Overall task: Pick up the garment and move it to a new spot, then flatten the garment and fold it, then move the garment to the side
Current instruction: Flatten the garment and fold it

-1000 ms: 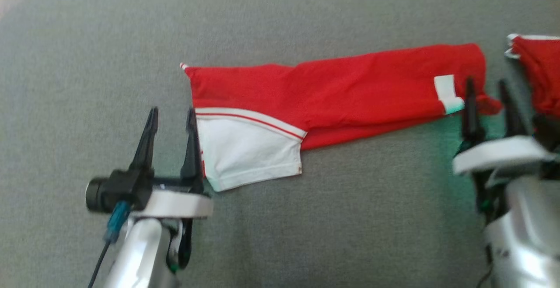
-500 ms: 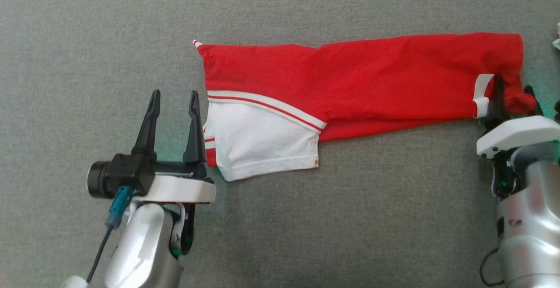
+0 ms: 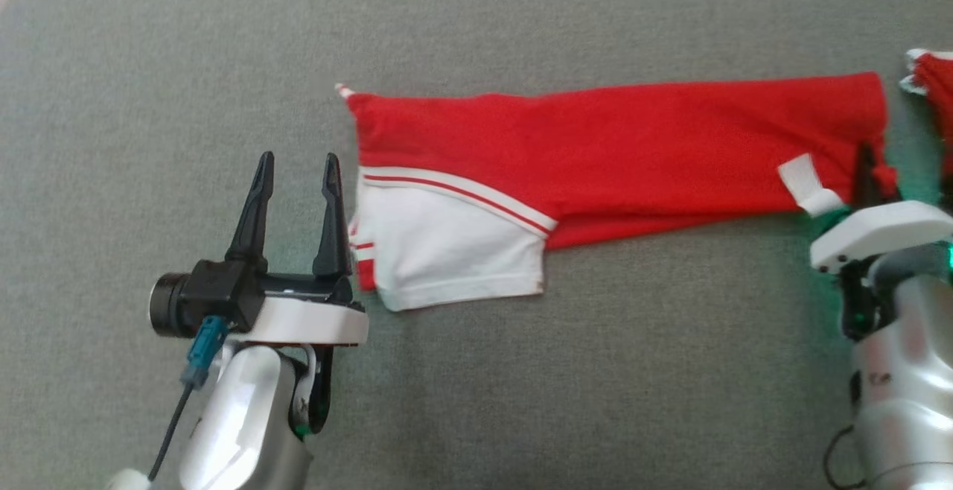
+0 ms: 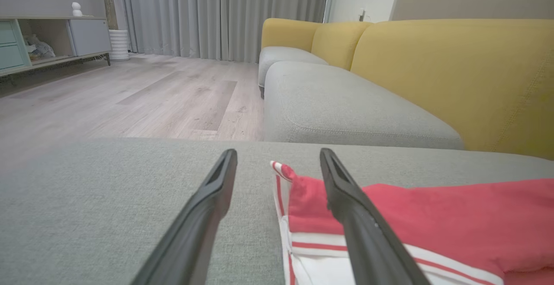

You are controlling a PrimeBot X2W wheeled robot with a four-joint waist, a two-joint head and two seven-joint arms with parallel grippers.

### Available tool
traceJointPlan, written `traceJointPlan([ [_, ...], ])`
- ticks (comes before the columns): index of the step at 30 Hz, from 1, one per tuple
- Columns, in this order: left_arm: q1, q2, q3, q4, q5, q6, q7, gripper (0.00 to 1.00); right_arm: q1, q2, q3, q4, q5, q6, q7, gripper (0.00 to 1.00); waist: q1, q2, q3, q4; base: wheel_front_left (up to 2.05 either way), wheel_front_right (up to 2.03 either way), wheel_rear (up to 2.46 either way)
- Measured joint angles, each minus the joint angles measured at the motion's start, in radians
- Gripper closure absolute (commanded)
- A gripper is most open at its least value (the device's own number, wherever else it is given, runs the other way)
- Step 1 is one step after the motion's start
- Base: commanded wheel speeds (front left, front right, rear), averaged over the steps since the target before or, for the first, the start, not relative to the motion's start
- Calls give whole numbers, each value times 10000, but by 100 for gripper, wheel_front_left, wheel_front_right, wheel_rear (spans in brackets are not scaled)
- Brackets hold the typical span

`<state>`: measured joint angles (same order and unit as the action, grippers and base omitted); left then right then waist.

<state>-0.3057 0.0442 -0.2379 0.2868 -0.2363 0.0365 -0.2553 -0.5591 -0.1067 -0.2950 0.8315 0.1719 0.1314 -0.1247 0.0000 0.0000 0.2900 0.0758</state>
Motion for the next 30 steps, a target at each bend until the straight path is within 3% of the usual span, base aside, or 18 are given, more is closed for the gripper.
traceJointPlan([
  [8, 95, -8, 0, 4, -4, -21, 0, 0, 494, -715, -272, -359, 322, 0, -219, 100, 0, 0, -624, -155, 0, 0, 0],
  [16, 738, -8, 98, -407, -4, 21, 0, 0, 782, -272, 573, -1206, 571, 0, -268, 100, -1, 0, -1549, 30, 0, 0, 0],
  [22, 1070, -6, 349, -407, -2, -146, 0, 0, 822, 357, 1758, -1613, 679, 0, 58, 100, -1, 0, -2018, 430, 0, 0, 0],
  [30, 1303, -4, 313, -372, -4, -546, 0, 0, 819, 447, 4232, -1768, 1839, 0, 253, 100, -1, 0, -2266, 1350, 0, 0, 0],
])
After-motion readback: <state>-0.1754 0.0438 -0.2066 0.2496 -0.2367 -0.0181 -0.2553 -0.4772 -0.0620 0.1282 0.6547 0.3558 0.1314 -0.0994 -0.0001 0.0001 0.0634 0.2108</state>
